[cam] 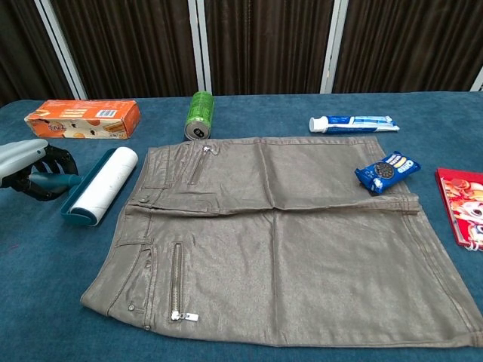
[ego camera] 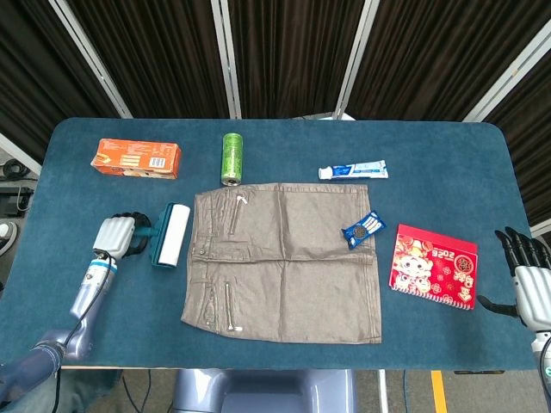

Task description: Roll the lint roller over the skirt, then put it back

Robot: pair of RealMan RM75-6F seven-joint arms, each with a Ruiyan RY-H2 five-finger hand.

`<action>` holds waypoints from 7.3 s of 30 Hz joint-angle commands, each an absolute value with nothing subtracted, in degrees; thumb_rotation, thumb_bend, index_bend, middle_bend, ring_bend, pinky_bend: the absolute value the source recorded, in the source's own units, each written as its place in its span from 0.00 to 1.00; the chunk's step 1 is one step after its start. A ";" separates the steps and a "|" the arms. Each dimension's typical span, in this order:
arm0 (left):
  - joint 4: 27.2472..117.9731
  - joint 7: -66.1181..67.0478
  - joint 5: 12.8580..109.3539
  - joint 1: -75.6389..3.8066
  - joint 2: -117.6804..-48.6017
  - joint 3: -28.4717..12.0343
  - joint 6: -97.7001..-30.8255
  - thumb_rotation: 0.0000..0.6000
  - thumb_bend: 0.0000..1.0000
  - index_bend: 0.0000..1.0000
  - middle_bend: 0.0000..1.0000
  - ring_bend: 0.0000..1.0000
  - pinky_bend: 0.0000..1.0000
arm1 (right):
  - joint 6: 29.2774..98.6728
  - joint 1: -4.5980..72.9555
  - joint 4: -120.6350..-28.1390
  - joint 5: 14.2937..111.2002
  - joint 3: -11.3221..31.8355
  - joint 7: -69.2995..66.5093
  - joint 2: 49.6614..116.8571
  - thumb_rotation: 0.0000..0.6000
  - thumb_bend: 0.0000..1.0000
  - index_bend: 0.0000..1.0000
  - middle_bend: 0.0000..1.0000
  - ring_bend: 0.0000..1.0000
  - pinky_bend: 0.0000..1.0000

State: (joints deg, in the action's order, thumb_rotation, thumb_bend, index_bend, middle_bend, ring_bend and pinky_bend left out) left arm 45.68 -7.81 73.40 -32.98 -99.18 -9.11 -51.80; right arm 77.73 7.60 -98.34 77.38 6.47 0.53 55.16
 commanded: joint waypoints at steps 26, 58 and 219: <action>68.48 12.95 72.22 -40.40 -85.66 -13.02 -52.29 1.00 0.71 0.54 0.41 0.36 0.44 | 75.82 8.12 -97.69 74.64 7.32 -1.81 54.49 1.00 0.00 0.00 0.00 0.00 0.00; 73.90 40.75 55.23 -54.78 -96.34 -13.82 -48.11 1.00 0.76 0.59 0.44 0.39 0.46 | 72.34 8.27 -94.77 71.40 8.75 -9.91 52.46 1.00 0.00 0.00 0.00 0.00 0.00; 84.62 30.58 48.47 -41.03 -75.09 -1.15 -65.18 1.00 0.00 0.00 0.00 0.00 0.00 | 77.50 6.03 -98.69 76.46 7.49 -8.31 51.35 1.00 0.00 0.00 0.00 0.00 0.00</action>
